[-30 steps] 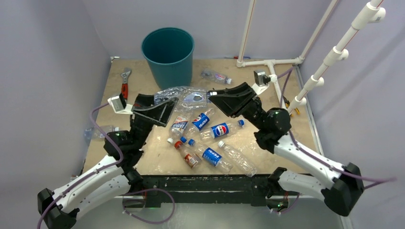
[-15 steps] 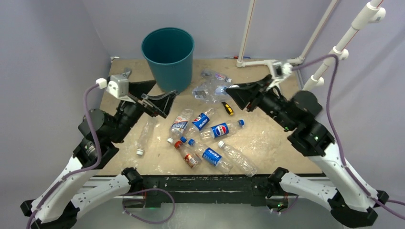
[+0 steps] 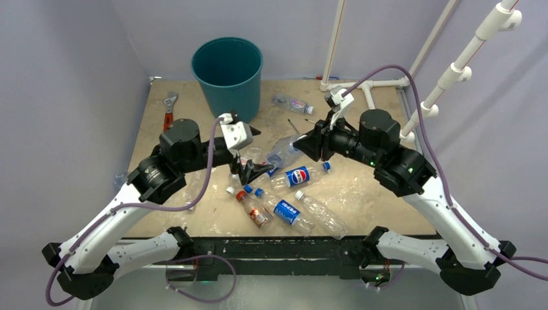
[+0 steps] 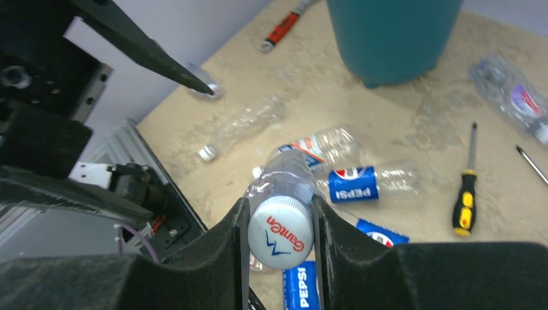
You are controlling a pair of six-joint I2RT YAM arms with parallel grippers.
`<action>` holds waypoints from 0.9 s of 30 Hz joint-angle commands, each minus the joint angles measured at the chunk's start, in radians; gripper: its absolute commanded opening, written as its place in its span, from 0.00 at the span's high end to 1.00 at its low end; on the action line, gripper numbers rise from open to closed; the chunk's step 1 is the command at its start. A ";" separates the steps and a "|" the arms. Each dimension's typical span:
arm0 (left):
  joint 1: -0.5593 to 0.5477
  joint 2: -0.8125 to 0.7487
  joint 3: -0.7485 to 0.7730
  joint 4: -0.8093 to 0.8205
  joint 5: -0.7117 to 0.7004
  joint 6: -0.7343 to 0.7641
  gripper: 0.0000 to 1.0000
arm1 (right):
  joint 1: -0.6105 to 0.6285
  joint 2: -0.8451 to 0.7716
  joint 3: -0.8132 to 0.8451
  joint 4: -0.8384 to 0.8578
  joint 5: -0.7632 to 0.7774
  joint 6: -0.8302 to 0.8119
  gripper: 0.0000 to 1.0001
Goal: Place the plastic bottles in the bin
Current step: Pick up the plastic bottle at the center of the board.
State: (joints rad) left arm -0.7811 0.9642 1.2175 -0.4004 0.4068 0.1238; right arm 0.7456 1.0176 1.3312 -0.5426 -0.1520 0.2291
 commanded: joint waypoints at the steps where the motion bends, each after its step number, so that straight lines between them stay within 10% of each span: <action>1: -0.001 -0.037 -0.014 -0.011 0.070 0.152 0.01 | 0.000 -0.020 0.050 0.005 -0.131 -0.042 1.00; 27: -0.032 0.075 -0.082 0.183 0.065 0.065 0.04 | 0.000 0.070 0.096 0.120 -0.286 -0.002 1.00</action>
State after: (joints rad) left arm -0.8021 1.0351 1.1416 -0.2901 0.5037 0.2352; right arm 0.7456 1.0801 1.3800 -0.4801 -0.4137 0.2184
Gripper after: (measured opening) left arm 0.992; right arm 0.363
